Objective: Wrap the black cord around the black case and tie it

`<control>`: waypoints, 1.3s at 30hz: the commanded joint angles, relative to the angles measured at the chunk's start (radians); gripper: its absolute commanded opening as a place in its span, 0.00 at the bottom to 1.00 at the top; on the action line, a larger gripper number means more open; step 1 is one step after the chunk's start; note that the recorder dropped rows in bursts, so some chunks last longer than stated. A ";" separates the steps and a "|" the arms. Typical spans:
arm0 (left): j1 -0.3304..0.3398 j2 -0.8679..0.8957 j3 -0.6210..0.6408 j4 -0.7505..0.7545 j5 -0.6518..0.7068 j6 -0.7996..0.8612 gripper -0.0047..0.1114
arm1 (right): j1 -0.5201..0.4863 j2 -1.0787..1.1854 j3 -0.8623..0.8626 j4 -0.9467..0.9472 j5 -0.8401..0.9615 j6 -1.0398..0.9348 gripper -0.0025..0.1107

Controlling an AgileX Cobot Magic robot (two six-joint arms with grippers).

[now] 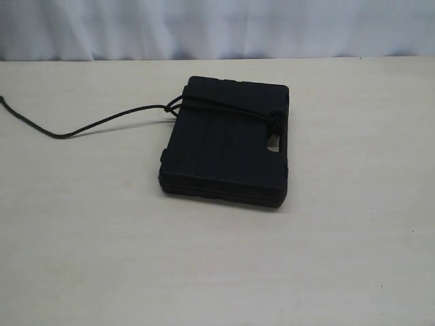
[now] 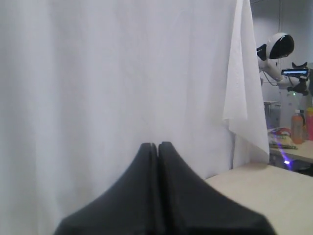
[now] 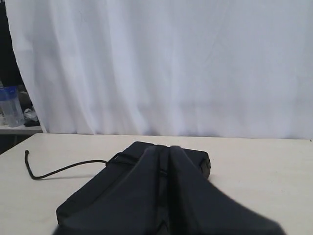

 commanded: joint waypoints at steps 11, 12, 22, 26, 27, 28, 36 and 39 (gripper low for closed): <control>0.113 -0.427 0.259 0.131 0.615 0.000 0.04 | -0.046 -0.088 0.160 0.001 0.192 -0.006 0.07; 0.143 -0.473 0.259 0.134 0.675 0.000 0.04 | -0.060 -0.088 0.160 0.001 0.192 -0.006 0.07; 0.577 -0.476 0.259 0.254 0.698 0.000 0.04 | -0.207 -0.088 0.160 0.001 0.194 -0.006 0.07; 0.618 -0.476 0.259 0.378 0.698 0.000 0.04 | -0.207 -0.088 0.160 0.001 0.194 -0.006 0.07; 0.618 -0.476 0.259 0.381 0.698 0.000 0.04 | -0.207 -0.088 0.160 0.001 0.194 -0.006 0.07; 0.618 -0.476 0.259 0.378 0.698 0.000 0.04 | -0.207 -0.088 0.160 0.001 0.194 -0.006 0.07; 0.618 -0.476 0.259 0.331 0.700 0.000 0.04 | -0.208 -0.088 0.160 0.001 0.196 -0.006 0.07; 0.618 -0.476 0.259 0.331 0.702 0.000 0.04 | -0.208 -0.088 0.160 0.001 0.196 -0.006 0.07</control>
